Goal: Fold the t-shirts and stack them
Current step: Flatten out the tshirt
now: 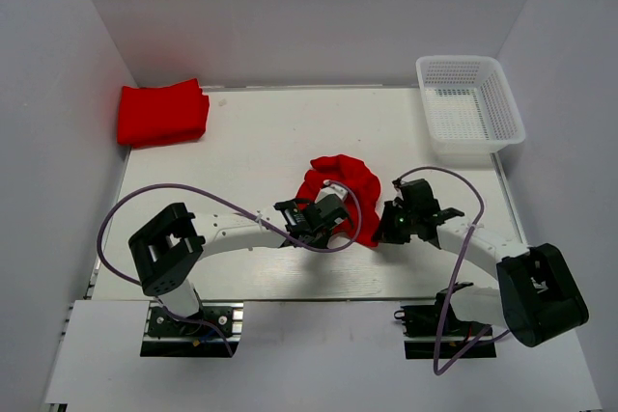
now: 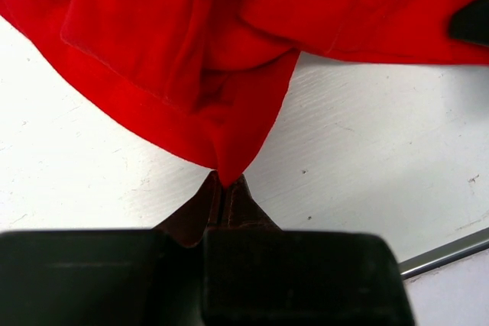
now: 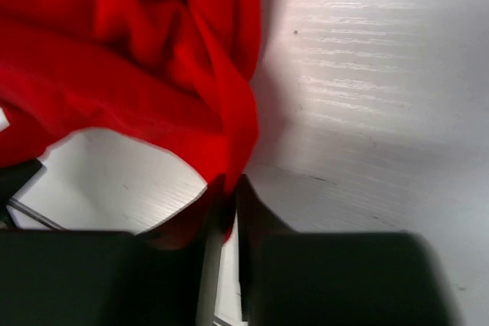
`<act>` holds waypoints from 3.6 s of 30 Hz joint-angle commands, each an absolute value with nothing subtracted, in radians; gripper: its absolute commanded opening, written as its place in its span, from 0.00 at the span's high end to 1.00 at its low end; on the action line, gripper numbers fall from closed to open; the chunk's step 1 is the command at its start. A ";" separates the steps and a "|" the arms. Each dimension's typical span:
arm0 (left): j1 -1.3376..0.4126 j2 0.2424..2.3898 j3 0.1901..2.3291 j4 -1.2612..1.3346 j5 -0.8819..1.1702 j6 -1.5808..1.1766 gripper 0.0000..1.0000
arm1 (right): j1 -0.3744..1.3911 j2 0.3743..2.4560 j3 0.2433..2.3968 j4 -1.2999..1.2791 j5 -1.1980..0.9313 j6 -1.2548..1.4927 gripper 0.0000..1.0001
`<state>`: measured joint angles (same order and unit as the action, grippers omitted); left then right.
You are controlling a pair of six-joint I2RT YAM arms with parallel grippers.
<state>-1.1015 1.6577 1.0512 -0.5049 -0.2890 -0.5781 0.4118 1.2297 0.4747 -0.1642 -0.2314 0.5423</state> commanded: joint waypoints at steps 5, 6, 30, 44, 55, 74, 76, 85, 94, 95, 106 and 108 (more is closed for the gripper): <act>-1.100 1.632 1.062 -0.525 -0.344 -0.614 1.00 | 0.417 1.157 0.469 -0.155 -0.183 0.554 1.00; -1.100 1.632 1.072 -0.538 -0.353 -0.624 1.00 | 0.419 1.128 0.472 -0.158 -0.173 0.551 1.00; -0.890 1.201 1.558 -0.801 -1.219 -0.343 1.00 | 0.396 0.969 1.297 -0.436 0.690 0.267 1.00; -0.890 0.977 1.690 0.101 -1.310 0.644 1.00 | 0.396 0.973 1.679 -0.238 0.983 -0.190 1.00; -0.890 1.077 1.971 0.207 -1.261 0.905 1.00 | 0.400 1.029 1.934 0.042 1.069 -0.567 1.00; -0.884 1.134 1.544 0.232 -1.347 0.697 1.00 | 0.400 1.008 1.557 0.038 1.029 -0.420 1.00; -0.873 1.123 1.476 0.132 -1.388 0.497 1.00 | 0.397 1.046 1.456 0.032 1.028 -0.341 1.00; -0.712 1.159 1.226 -0.285 -1.250 -0.093 1.00 | 0.370 1.334 1.333 0.049 0.977 -0.213 1.00; -0.399 1.574 1.290 -0.324 -0.935 -0.229 1.00 | 0.311 1.698 1.543 0.008 0.925 -0.166 1.00; -0.364 1.638 1.301 -0.275 -0.892 -0.206 1.00 | 0.305 1.765 1.581 0.002 0.922 -0.167 1.00; -0.230 1.954 1.500 -0.216 -0.648 -0.163 1.00 | 0.296 2.051 1.917 -0.048 0.804 -0.202 1.00; -0.219 1.983 1.516 -0.230 -0.594 -0.163 1.00 | 0.299 2.069 1.942 -0.041 0.782 -0.224 1.00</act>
<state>-0.2306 1.9797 1.4662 -0.2535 -0.7074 -0.1711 0.2977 2.0674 1.8744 -0.0780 0.8116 -0.1993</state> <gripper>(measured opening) 0.035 0.011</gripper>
